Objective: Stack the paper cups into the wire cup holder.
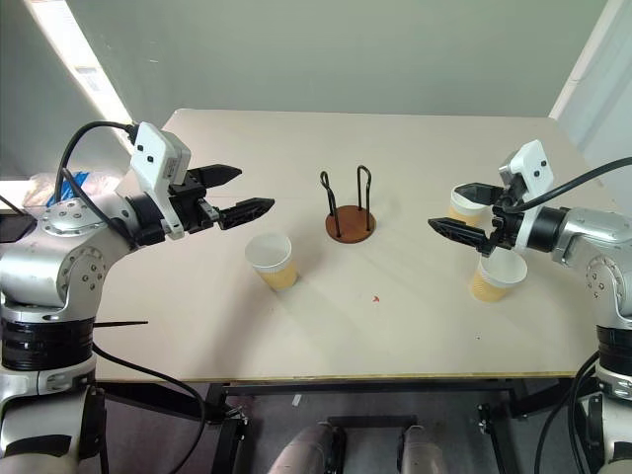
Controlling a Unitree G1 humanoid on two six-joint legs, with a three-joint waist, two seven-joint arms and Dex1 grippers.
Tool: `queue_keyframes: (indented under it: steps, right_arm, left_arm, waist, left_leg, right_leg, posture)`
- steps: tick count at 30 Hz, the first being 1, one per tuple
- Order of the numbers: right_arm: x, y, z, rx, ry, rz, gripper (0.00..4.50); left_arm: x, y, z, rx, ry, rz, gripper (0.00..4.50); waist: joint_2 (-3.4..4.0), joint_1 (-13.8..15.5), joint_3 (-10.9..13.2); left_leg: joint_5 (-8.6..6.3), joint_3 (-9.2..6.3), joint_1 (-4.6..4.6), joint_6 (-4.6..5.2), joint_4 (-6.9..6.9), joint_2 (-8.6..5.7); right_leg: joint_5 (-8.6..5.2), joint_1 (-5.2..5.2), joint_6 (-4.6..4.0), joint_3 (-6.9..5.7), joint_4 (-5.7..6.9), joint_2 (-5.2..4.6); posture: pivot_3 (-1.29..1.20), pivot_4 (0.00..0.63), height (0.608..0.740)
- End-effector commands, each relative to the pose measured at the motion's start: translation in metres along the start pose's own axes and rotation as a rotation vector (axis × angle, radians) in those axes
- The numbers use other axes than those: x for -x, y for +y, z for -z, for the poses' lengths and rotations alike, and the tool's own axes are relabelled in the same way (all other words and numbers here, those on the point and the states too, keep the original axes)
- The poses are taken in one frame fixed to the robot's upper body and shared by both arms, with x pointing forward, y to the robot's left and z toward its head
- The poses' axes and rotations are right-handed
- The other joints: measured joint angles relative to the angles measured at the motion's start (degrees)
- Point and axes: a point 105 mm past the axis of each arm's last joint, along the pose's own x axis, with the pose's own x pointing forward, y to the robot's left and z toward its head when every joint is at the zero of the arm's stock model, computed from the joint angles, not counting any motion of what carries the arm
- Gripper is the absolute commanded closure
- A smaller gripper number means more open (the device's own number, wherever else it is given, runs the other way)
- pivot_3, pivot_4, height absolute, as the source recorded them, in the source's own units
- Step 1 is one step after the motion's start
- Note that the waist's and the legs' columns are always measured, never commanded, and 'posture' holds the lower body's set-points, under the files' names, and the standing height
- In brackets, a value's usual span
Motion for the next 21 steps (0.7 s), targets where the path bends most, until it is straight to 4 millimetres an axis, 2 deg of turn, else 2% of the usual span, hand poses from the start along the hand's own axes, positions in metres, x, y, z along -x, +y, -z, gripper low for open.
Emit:
queue_keyframes:
  steps: [1, 12, 21]
  right_arm:
    - [0.0036, 0.0007, -0.0128, 0.054, -0.032, 0.005, 0.05]
    - [0.0043, 0.0009, -0.012, 0.053, -0.028, 0.005, 0.05]
    - [0.0081, 0.0011, -0.0189, 0.068, -0.033, 0.016, 0.05]
  left_arm:
    - [0.0018, -0.0005, -0.0126, -0.05, -0.034, -0.006, 0.0]
    - [0.0008, -0.0015, -0.0125, -0.049, -0.034, -0.003, 0.0]
    - [-0.0082, -0.003, -0.0115, -0.034, -0.056, 0.004, 0.0]
  waist:
    - [0.0, 0.0, 0.0]
    - [0.0, 0.0, 0.0]
    - [0.0, 0.03, 0.0]
  left_leg:
    - [0.0, 0.0, 0.0, 0.0, 0.0, 0.0]
    - [0.0, 0.0, 0.0, 0.0, 0.0, 0.0]
    - [0.0, 0.0, 0.0, 0.0, 0.0, 0.0]
  right_leg:
    - [0.0, 0.0, 0.0, 0.0, 0.0, 0.0]
    - [0.0, 0.0, 0.0, 0.0, 0.0, 0.0]
    - [0.0, 0.0, 0.0, 0.0, 0.0, 0.0]
  posture:
    - [0.0, 0.15, 0.74]
    - [0.0, 0.15, 0.74]
    - [0.0, 0.15, 0.74]
